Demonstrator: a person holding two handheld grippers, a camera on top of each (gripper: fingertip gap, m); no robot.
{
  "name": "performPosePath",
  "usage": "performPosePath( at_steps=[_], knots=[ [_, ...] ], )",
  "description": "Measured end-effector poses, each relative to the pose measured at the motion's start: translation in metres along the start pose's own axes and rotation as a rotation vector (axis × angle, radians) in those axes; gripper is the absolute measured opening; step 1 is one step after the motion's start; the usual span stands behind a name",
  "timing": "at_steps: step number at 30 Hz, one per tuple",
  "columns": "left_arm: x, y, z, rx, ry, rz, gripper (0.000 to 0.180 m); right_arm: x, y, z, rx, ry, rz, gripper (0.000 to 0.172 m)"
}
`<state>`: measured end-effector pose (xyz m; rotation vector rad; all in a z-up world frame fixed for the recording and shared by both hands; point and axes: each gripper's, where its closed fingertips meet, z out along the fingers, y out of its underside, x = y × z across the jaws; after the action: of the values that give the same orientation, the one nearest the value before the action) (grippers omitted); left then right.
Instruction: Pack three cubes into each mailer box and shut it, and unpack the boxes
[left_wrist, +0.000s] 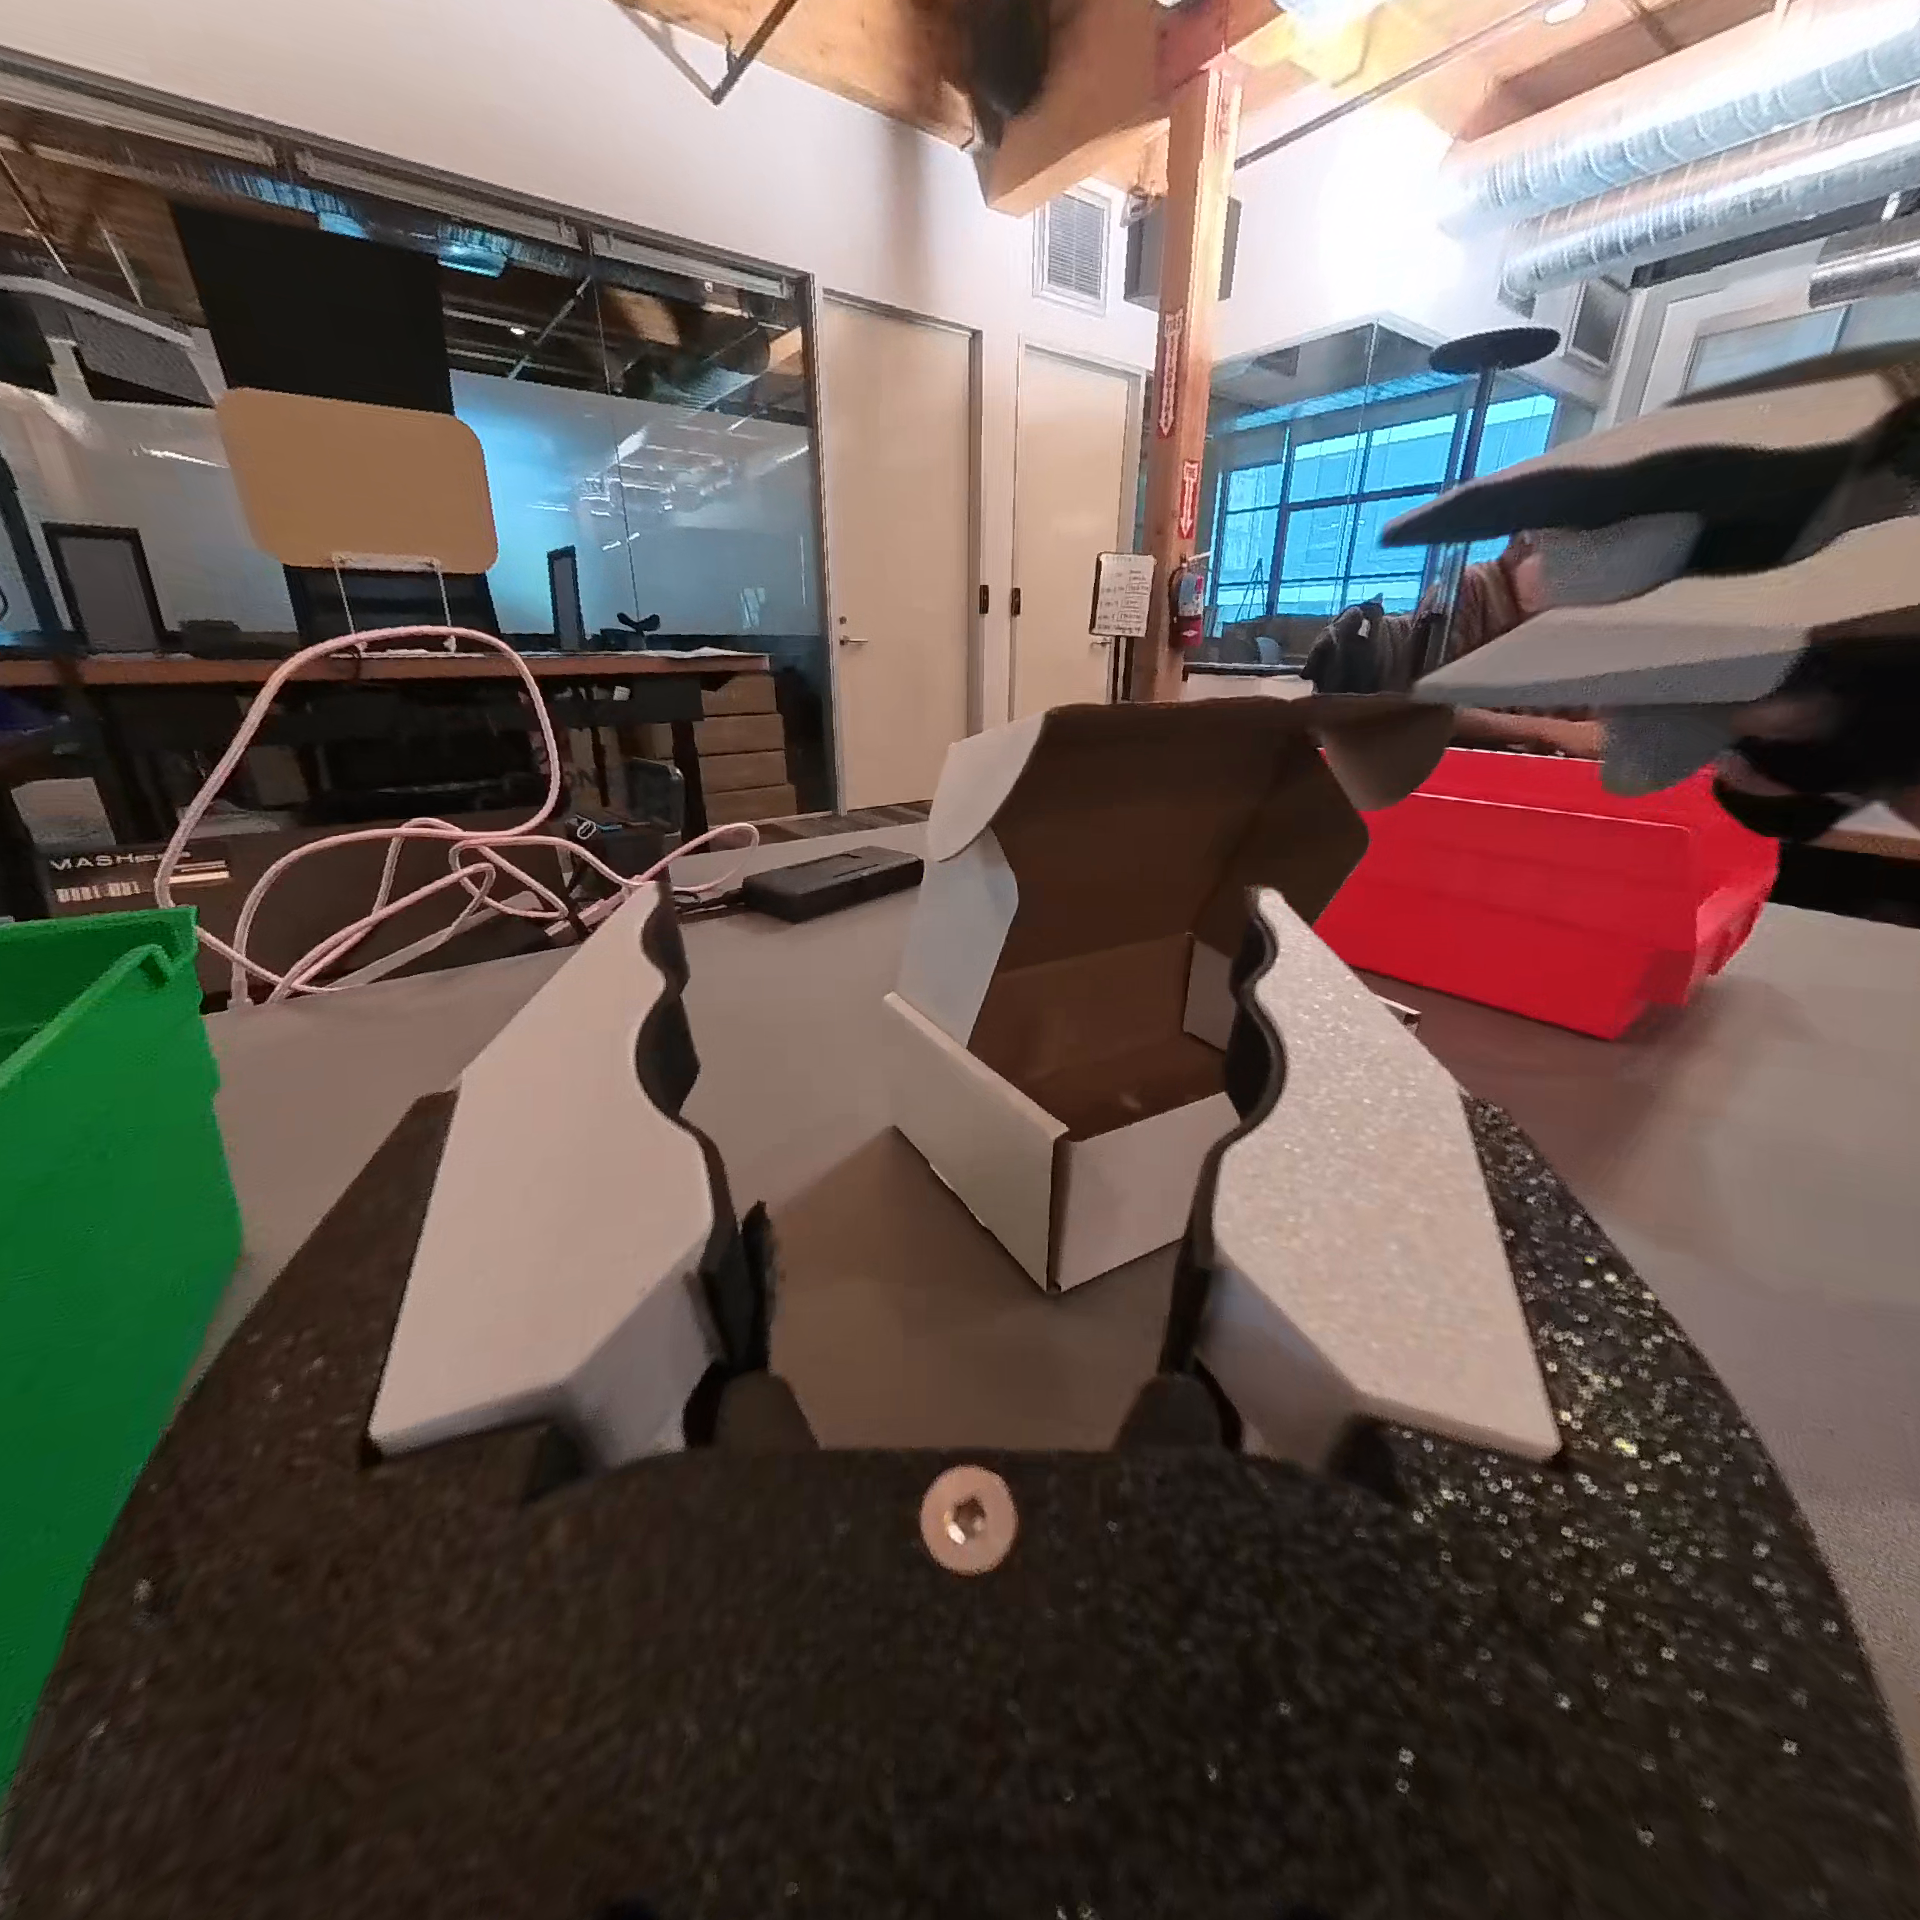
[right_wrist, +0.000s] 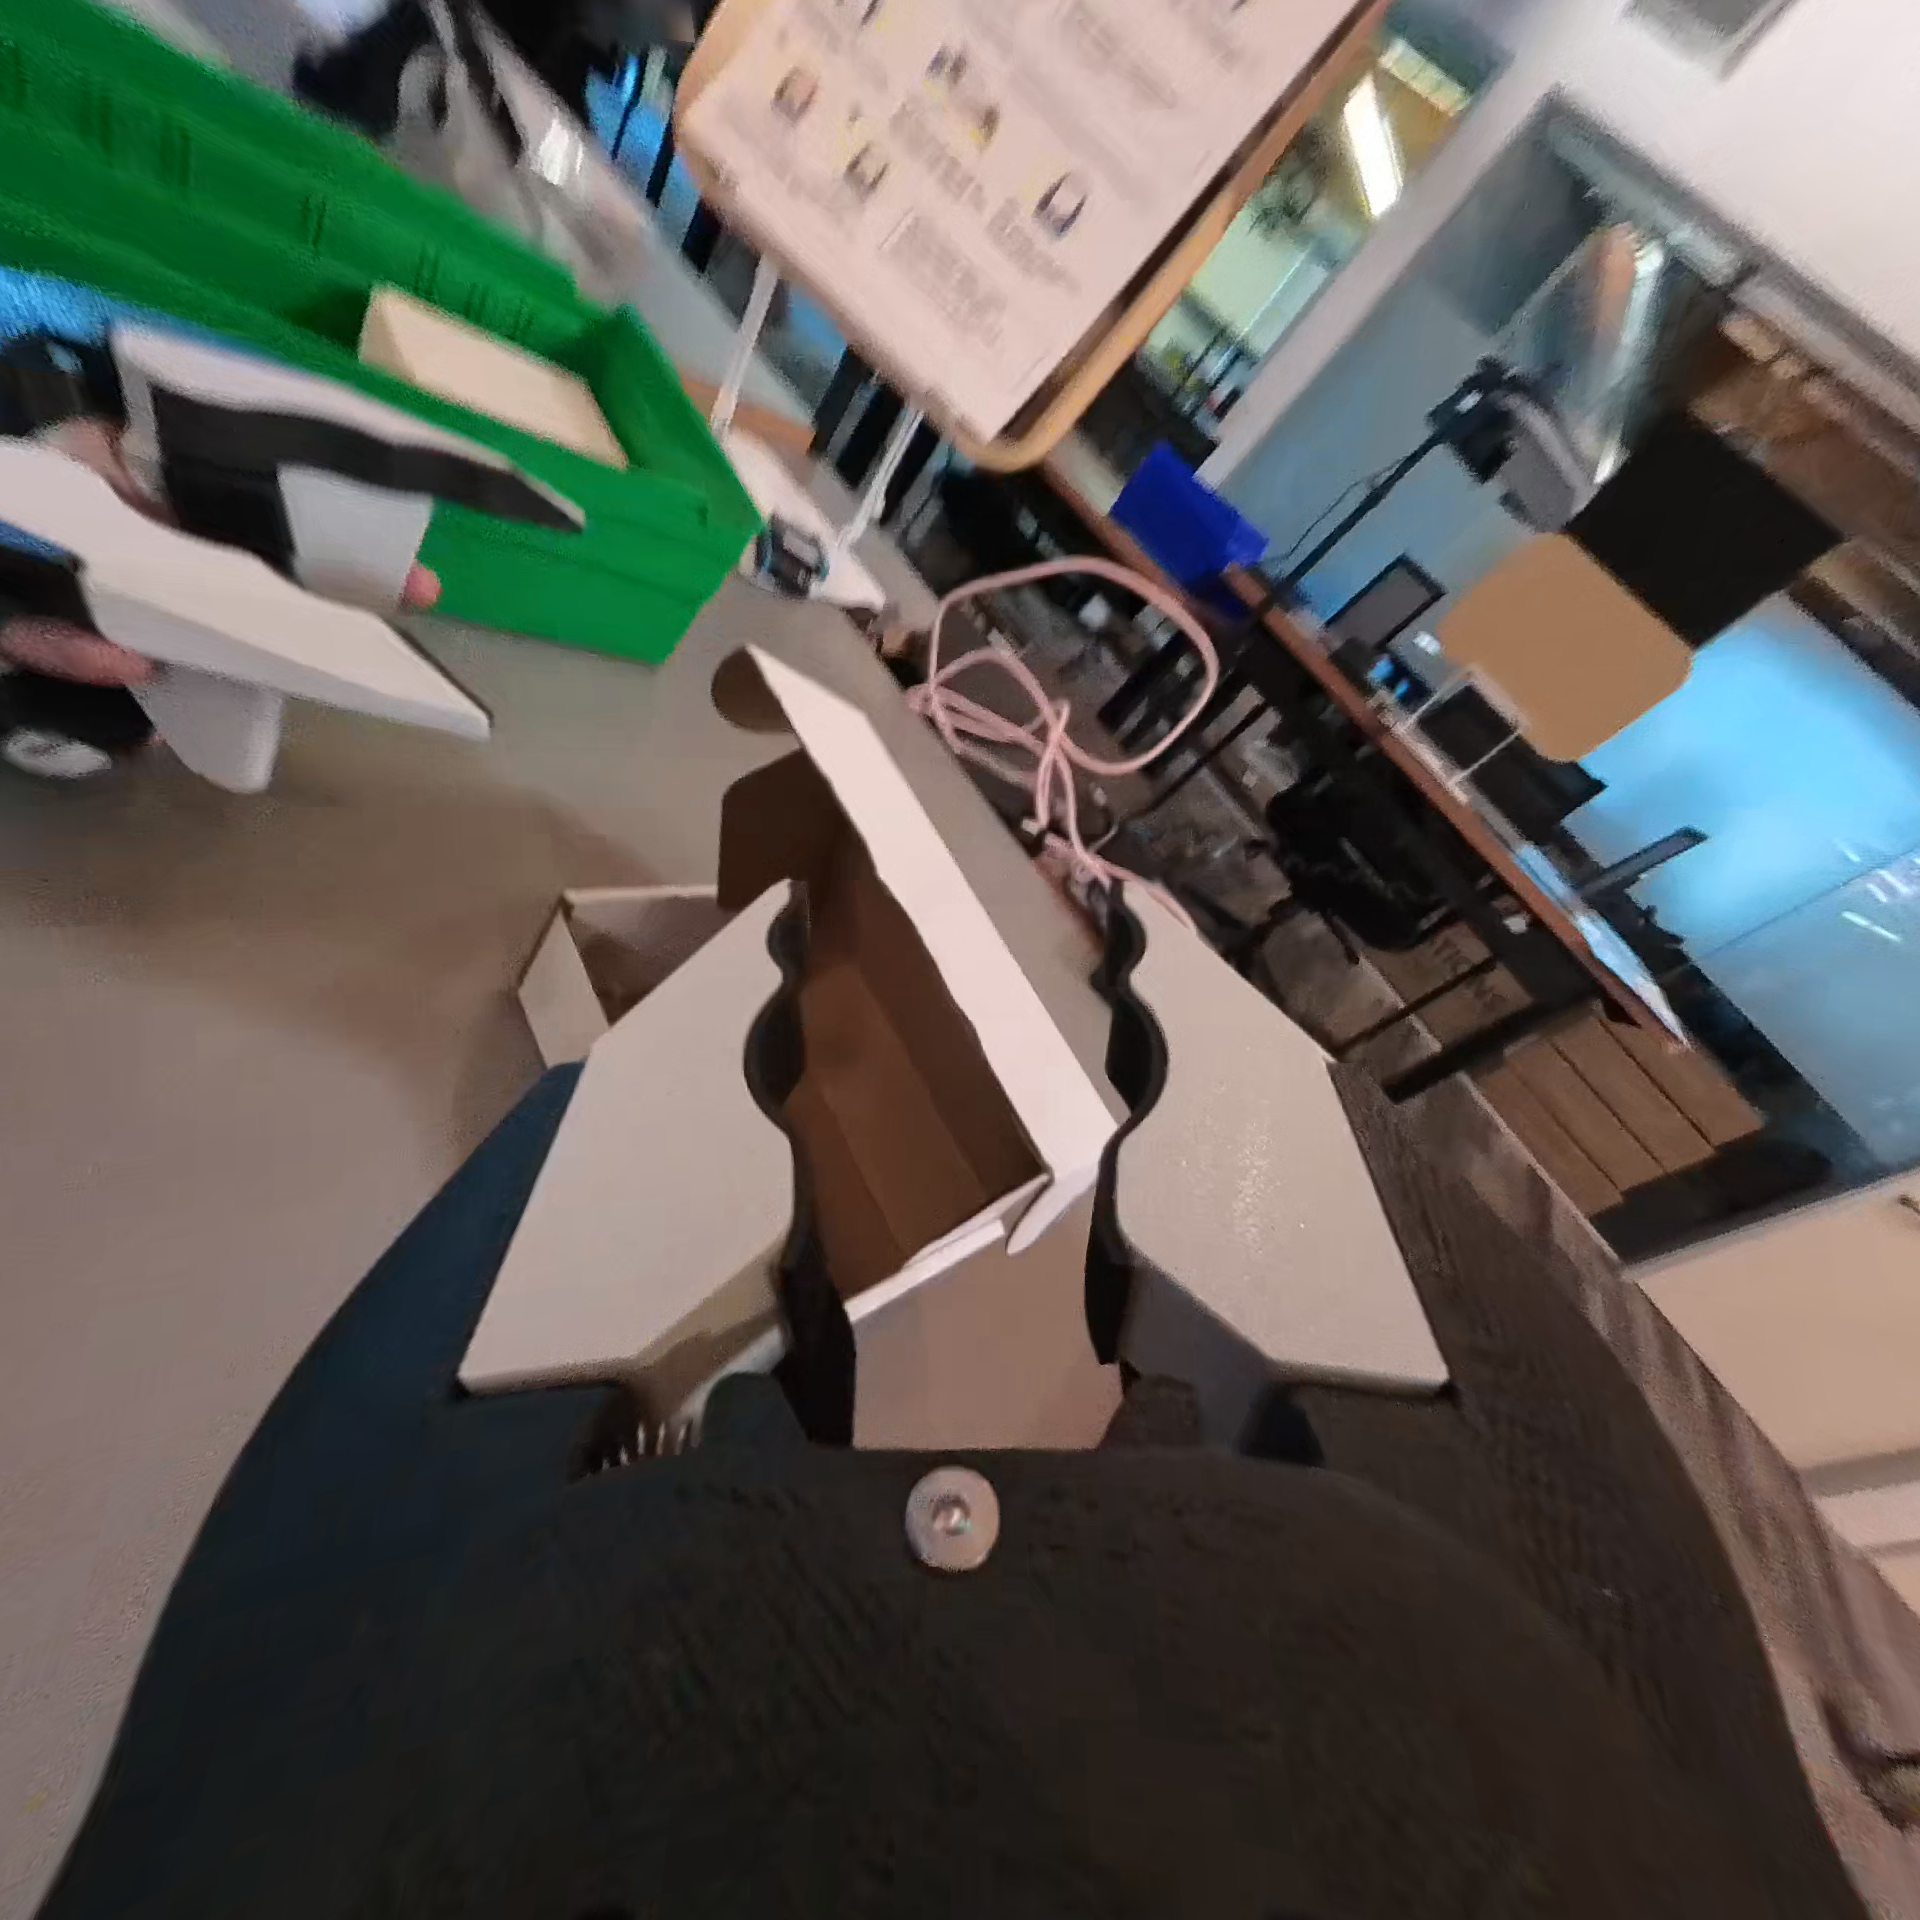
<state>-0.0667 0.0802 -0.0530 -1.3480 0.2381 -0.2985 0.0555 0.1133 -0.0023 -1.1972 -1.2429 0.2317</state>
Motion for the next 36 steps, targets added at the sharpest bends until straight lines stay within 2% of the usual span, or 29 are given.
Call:
performPosePath(
  at_steps=[3,4,5,8,11,13,22,31,36],
  knots=[
    [0.0,0.0,0.0,0.0,0.001,-0.005,0.103,0.0,0.023,0.023,-0.206,0.011,-0.144,0.048],
    [0.0,-0.001,0.0,0.002,0.002,-0.008,0.103,0.001,0.032,0.028,-0.268,0.029,-0.202,0.04],
    [0.0,-0.002,-0.001,0.006,0.001,-0.012,0.103,-0.002,0.039,0.03,-0.315,0.03,-0.25,0.022],
    [-0.001,-0.004,-0.001,0.019,0.003,-0.025,0.102,-0.014,0.045,0.031,-0.32,0.021,-0.316,0.014],
    [0.004,-0.004,-0.001,0.013,0.044,-0.06,0.106,-0.028,0.05,0.027,-0.305,-0.045,-0.272,0.003],
    [0.011,-0.002,-0.001,-0.011,0.094,-0.076,0.107,-0.034,0.056,0.025,-0.308,-0.081,-0.274,0.003],
    [0.019,0.001,0.001,-0.025,0.124,-0.064,0.106,-0.067,0.092,0.022,-0.362,-0.24,-0.305,0.003],
    [0.01,-0.006,-0.001,0.016,0.111,-0.139,0.105,-0.07,0.098,0.021,-0.329,-0.259,-0.26,0.007],
    [0.017,-0.002,0.001,-0.006,0.149,-0.114,0.112,-0.068,0.1,0.017,-0.305,-0.286,-0.28,0.007]
  ],
)
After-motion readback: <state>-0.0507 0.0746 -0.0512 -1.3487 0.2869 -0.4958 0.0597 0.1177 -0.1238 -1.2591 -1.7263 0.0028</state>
